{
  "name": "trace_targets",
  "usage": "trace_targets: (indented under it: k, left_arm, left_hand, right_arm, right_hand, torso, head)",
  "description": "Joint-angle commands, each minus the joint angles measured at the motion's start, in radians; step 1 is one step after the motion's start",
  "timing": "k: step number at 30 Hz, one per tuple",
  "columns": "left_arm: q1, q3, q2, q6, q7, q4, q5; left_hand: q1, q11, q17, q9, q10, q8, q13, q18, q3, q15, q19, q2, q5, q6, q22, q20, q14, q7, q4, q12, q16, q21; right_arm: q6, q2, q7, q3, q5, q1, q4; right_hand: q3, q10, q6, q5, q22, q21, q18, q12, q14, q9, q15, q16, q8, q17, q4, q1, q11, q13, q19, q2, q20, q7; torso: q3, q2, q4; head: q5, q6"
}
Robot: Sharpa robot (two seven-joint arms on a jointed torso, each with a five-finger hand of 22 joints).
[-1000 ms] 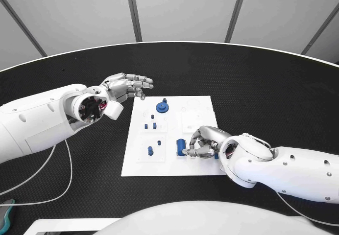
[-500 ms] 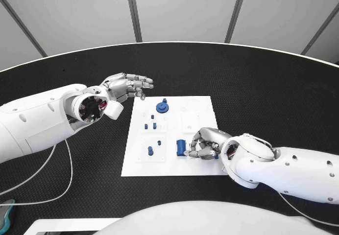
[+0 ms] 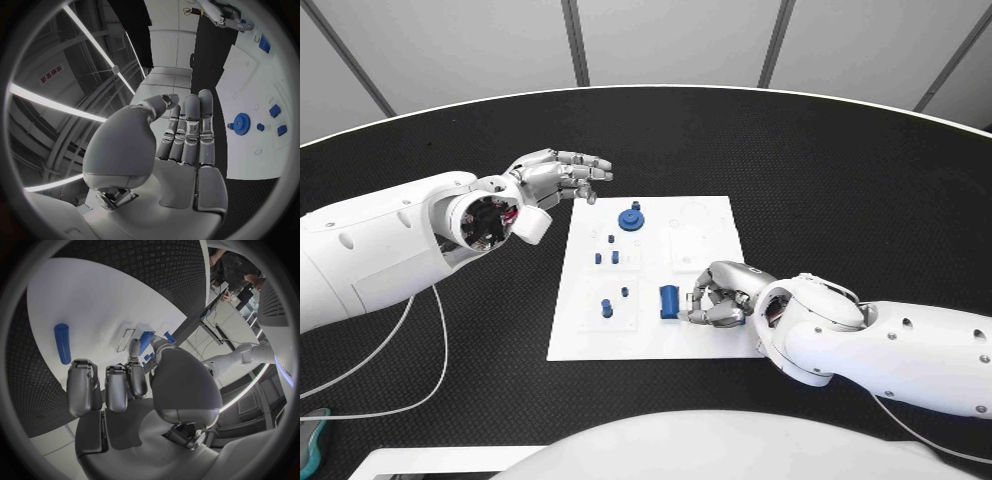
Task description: Assemble the parts on the task board
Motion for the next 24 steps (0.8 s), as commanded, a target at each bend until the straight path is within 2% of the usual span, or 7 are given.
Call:
trace_targets:
  k: [1,6,8,10,13,19,24]
  left_arm:
    - [0.0,0.0,0.0,0.0,0.001,0.0,0.0]
    - [0.0,0.0,0.001,-0.001,0.004,-0.001,0.0]
    - [0.0,0.0,0.0,-0.001,0.006,-0.001,0.0]
    - [0.0,0.0,0.0,-0.002,0.008,-0.002,0.0]
    - [-0.001,0.0,-0.002,-0.004,0.011,-0.003,0.0]
    - [-0.005,0.0,-0.003,-0.003,0.014,-0.006,0.0]
    - [-0.007,0.0,-0.002,0.0,0.015,-0.005,0.0]
  left_hand:
    - [-0.001,-0.001,-0.001,-0.002,-0.008,-0.005,-0.001,0.018,-0.006,0.001,-0.005,0.01,0.004,-0.005,0.0,0.002,-0.004,0.005,0.001,0.006,0.001,0.006]
    - [-0.001,-0.001,-0.002,-0.002,-0.008,-0.005,-0.001,0.018,-0.006,0.001,-0.005,0.01,0.004,-0.005,0.0,0.002,-0.004,0.005,0.001,0.006,0.001,0.006]
    - [-0.001,-0.001,-0.002,-0.002,-0.008,-0.005,-0.001,0.018,-0.006,0.001,-0.005,0.01,0.004,-0.005,0.0,0.002,-0.004,0.005,0.001,0.006,0.001,0.006]
    - [-0.001,-0.001,-0.002,-0.002,-0.008,-0.005,-0.001,0.018,-0.006,0.001,-0.005,0.01,0.004,-0.005,0.0,0.002,-0.004,0.005,0.001,0.006,0.001,0.006]
    - [-0.001,-0.001,-0.002,-0.002,-0.008,-0.005,-0.001,0.018,-0.006,0.001,-0.005,0.01,0.004,-0.005,0.0,0.002,-0.004,0.005,0.001,0.006,0.001,0.006]
    - [-0.001,-0.001,-0.002,-0.002,-0.007,-0.005,-0.001,0.018,-0.006,0.001,-0.005,0.01,0.004,-0.004,0.0,0.003,-0.004,0.005,0.001,0.006,0.001,0.007]
    - [-0.001,-0.001,-0.002,-0.002,-0.007,-0.005,-0.001,0.018,-0.006,0.001,-0.005,0.01,0.004,-0.004,0.0,0.003,-0.004,0.005,0.001,0.006,0.001,0.007]
  right_arm:
    - [-0.023,-0.008,0.004,0.0,0.0,0.0,0.004]
    - [-0.097,-0.05,0.031,0.0,0.008,0.0,0.029]
    - [-0.123,-0.078,0.042,0.0,0.011,0.0,0.043]
    - [-0.143,-0.114,0.05,0.0,0.011,0.0,0.056]
    - [-0.159,-0.164,0.053,-0.001,-0.002,0.0,0.061]
    - [-0.169,-0.21,0.043,-0.001,-0.045,-0.001,0.048]
    - [-0.173,-0.207,0.022,-0.002,-0.056,-0.005,0.031]
  right_hand:
    - [0.001,0.039,0.005,0.001,0.228,-0.003,-0.007,0.003,0.093,0.001,-0.005,0.001,-0.006,0.187,0.005,0.005,-0.005,0.168,0.082,0.003,-0.007,-0.002]
    - [0.015,0.02,-0.021,0.033,0.223,-0.022,-0.004,-0.043,0.091,-0.008,0.0,-0.003,-0.027,0.18,0.001,0.032,0.001,0.146,0.078,0.003,-0.005,0.006]
    - [0.029,0.007,-0.059,0.048,0.222,-0.027,-0.003,-0.071,0.091,-0.028,0.011,-0.004,-0.068,0.178,0.0,0.059,0.016,0.131,0.077,-0.003,0.002,0.025]
    - [0.044,0.003,-0.071,0.055,0.222,-0.028,-0.003,-0.079,0.091,-0.045,0.019,-0.004,-0.096,0.179,-0.009,0.091,0.025,0.128,0.077,-0.008,0.008,0.036]
    - [0.081,0.002,-0.068,0.011,0.224,-0.023,-0.004,-0.081,0.091,-0.075,0.028,-0.002,-0.138,0.183,-0.013,0.131,0.035,0.127,0.078,-0.009,0.018,0.047]
    - [0.091,0.008,-0.052,0.009,0.226,-0.019,-0.005,-0.069,0.092,-0.088,0.03,-0.001,-0.15,0.185,-0.001,0.122,0.037,0.133,0.079,-0.01,0.021,0.048]
    - [0.095,0.008,-0.037,0.022,0.225,-0.023,-0.004,-0.068,0.091,-0.095,0.029,-0.001,-0.155,0.184,0.005,0.105,0.035,0.134,0.078,-0.012,0.022,0.046]
  torso:
    - [0.0005,0.0,0.0003]
    - [0.0007,-0.001,-0.0027]
    - [0.0008,-0.002,-0.004]
    - [0.0012,-0.003,-0.0065]
    - [0.0014,-0.005,-0.0118]
    - [0.0063,-0.008,-0.0203]
    - [0.0089,-0.007,-0.0189]
  head:
    - [-0.003,0.0]
    - [-0.015,0.0]
    - [-0.021,0.0]
    - [-0.025,0.0]
    - [-0.031,0.0]
    - [-0.035,0.0]
    - [-0.038,0.0]
